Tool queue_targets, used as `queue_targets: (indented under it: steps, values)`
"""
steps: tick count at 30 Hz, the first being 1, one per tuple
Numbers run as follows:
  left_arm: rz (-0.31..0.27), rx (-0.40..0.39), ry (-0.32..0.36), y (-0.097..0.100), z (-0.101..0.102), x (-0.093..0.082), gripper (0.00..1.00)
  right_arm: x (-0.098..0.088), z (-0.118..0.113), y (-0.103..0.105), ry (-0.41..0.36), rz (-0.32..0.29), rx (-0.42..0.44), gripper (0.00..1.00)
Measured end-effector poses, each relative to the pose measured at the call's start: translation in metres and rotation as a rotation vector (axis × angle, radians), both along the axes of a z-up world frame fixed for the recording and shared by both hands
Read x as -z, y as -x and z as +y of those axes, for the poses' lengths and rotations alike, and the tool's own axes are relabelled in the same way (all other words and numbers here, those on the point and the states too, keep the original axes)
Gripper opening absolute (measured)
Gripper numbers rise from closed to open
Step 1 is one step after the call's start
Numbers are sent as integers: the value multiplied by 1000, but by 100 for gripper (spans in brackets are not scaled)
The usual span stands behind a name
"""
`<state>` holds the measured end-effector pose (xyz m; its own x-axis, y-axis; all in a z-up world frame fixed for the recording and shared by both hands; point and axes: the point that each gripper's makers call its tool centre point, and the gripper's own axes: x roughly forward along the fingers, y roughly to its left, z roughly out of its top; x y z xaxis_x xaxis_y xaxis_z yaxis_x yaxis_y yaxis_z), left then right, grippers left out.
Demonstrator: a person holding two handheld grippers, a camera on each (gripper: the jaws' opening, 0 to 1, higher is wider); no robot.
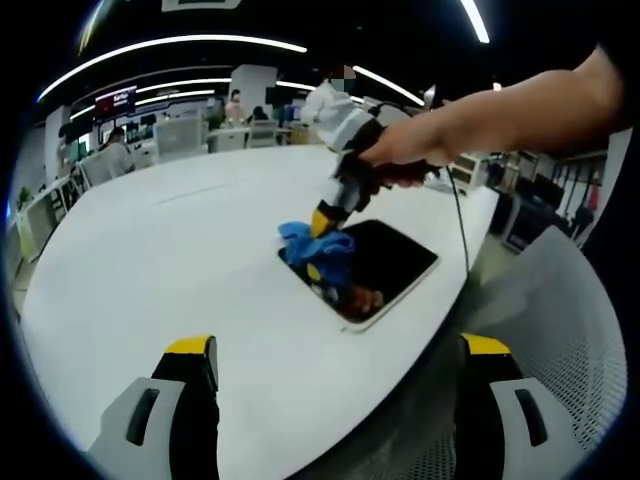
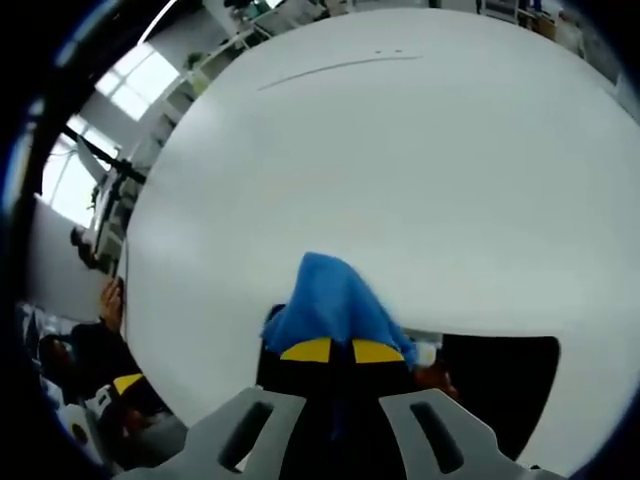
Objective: Wipe the mirror surface with the cleaning cloth until all visible marks leave the cleaned area.
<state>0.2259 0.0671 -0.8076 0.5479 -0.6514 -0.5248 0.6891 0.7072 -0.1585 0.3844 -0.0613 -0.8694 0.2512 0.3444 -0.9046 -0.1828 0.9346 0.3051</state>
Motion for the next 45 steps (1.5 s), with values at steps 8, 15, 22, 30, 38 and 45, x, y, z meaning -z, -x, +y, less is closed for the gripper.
queue_targets:
  steps: [8, 15, 22, 30, 38, 45]
  values:
    - [-1, -2, -3, 0, 0, 0, 99, 3, 0, -3, 16, -17, 0, 0]
    - [-8, -4, -1, -1, 0, -2, 99, 2, 1, 4, 15, -34, 0, 0]
    - [-10, -6, -2, -1, 0, -2, 99, -2, 3, 23, 7, -63, 1, 0]
    - [-5, 3, -4, 0, 0, -1, 99, -2, 6, 36, 7, -75, -15, 0]
    - [-5, 3, -8, 0, 0, -1, 99, 0, 7, 47, -7, -65, -8, 0]
    - [-7, 6, -9, 1, -1, -1, 99, 1, 8, 62, -25, -40, 2, 0]
